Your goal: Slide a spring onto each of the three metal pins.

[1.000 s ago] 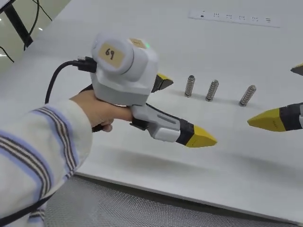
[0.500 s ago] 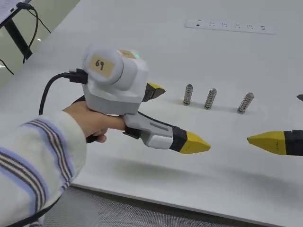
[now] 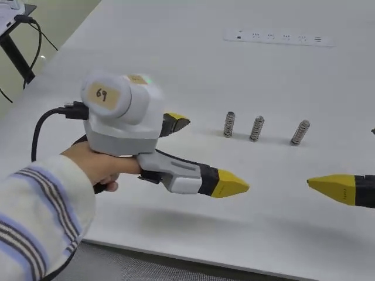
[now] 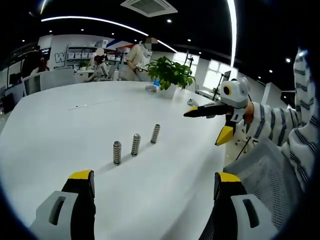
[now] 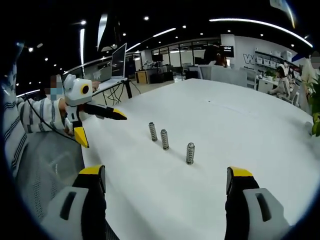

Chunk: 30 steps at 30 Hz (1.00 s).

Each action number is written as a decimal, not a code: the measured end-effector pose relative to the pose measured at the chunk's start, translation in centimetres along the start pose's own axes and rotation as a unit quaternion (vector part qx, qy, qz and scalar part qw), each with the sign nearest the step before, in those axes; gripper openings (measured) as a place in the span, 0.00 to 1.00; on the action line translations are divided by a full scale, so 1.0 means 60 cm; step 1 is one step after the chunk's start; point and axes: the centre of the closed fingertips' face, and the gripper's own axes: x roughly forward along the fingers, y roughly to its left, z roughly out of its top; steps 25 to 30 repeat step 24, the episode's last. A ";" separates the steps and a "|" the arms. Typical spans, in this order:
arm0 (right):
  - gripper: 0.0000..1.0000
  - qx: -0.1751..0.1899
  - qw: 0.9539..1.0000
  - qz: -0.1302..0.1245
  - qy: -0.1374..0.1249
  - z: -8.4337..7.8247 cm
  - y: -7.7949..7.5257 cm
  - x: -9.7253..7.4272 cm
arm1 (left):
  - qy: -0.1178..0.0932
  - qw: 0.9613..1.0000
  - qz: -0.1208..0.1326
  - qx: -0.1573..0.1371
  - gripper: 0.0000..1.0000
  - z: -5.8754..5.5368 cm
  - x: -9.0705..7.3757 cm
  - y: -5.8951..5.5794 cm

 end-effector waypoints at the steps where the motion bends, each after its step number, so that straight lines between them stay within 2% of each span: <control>1: 0.99 0.002 1.000 -0.002 0.002 -0.004 0.000 -0.002 | 0.000 1.000 0.002 -0.001 0.98 0.000 -0.002 0.001; 6: 0.99 0.011 1.000 -0.010 0.002 -0.016 0.001 -0.009 | 0.009 1.000 0.007 -0.002 0.98 -0.010 -0.011 0.003; 12: 0.99 0.017 1.000 -0.020 0.007 -0.028 0.000 -0.017 | 0.020 1.000 0.016 -0.009 0.98 -0.029 -0.025 0.004; 18: 0.99 0.014 1.000 -0.024 0.009 -0.032 0.002 -0.024 | 0.030 0.999 0.023 -0.013 0.98 -0.042 -0.035 0.008; 30: 0.99 0.008 0.999 -0.030 0.018 -0.039 0.003 -0.031 | 0.031 0.999 0.029 -0.019 0.98 -0.047 -0.043 0.013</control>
